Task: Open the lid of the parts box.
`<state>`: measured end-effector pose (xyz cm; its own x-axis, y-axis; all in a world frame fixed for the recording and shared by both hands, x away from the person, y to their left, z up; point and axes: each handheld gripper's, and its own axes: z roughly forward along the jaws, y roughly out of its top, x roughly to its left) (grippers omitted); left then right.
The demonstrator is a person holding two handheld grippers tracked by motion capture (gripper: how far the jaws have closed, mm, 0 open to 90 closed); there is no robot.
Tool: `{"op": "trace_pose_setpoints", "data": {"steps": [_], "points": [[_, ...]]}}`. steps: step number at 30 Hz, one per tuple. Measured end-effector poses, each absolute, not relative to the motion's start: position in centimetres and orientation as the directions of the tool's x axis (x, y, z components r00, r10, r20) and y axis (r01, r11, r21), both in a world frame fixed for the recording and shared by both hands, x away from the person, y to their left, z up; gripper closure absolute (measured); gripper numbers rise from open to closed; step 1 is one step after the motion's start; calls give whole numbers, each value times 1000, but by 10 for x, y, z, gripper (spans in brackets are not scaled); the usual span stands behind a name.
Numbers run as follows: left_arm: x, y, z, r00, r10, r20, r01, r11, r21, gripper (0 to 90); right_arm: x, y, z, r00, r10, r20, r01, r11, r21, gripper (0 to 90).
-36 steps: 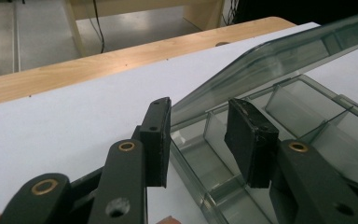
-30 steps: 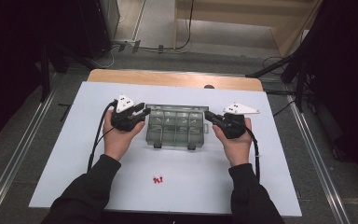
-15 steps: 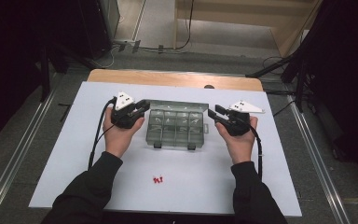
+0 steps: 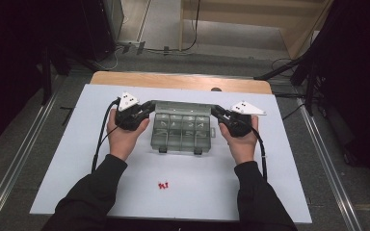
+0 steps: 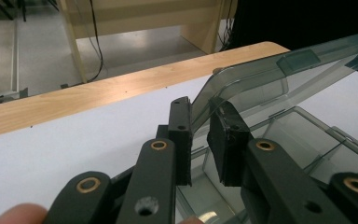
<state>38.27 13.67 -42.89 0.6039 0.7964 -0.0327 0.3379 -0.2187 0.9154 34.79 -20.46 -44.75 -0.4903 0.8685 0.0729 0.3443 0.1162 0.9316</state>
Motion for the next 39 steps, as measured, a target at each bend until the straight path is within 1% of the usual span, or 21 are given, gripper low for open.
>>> {"op": "trace_pose_setpoints", "data": {"steps": [5, 8, 10, 18, 22, 23, 24, 25, 33, 34, 37, 39], "points": [[388, 137, -433, 597, 801, -42, 356, -218, 909, 778, 348, -204, -447, -475, 875, 93, 357, 95, 929, 798], [394, 137, -440, 587, 807, -56, 387, -219, 896, 697, 349, -203, -447, -465, 880, 100, 362, 86, 928, 796], [399, 136, -446, 585, 809, -60, 401, -223, 889, 694, 349, -203, -447, -464, 879, 107, 367, 80, 927, 793], [408, 135, -459, 588, 806, -61, 405, -229, 885, 703, 353, -204, -444, -465, 878, 113, 376, 80, 923, 794], [409, 135, -458, 595, 801, -62, 396, -225, 890, 735, 356, -204, -443, -465, 879, 104, 376, 90, 922, 796], [409, 134, -458, 599, 798, -62, 392, -225, 892, 771, 358, -204, -443, -464, 880, 103, 376, 90, 922, 796], [408, 133, -458, 596, 801, -57, 390, -226, 893, 771, 358, -204, -443, -464, 880, 103, 376, 90, 922, 796], [408, 133, -457, 589, 806, -58, 392, -222, 893, 803, 359, -204, -442, -461, 881, 103, 374, 87, 923, 796], [412, 134, -454, 571, 817, -75, 423, -214, 881, 834, 365, -203, -443, -456, 884, 102, 377, 89, 922, 799], [412, 135, -455, 572, 816, -86, 428, -207, 879, 862, 367, -203, -443, -452, 886, 102, 379, 87, 921, 802], [414, 135, -455, 570, 815, -103, 436, -194, 879, 863, 370, -203, -446, -444, 890, 105, 386, 85, 919, 802], [415, 135, -454, 570, 816, -98, 436, -199, 878, 864, 373, -202, -449, -438, 892, 110, 397, 82, 914, 802]]}}
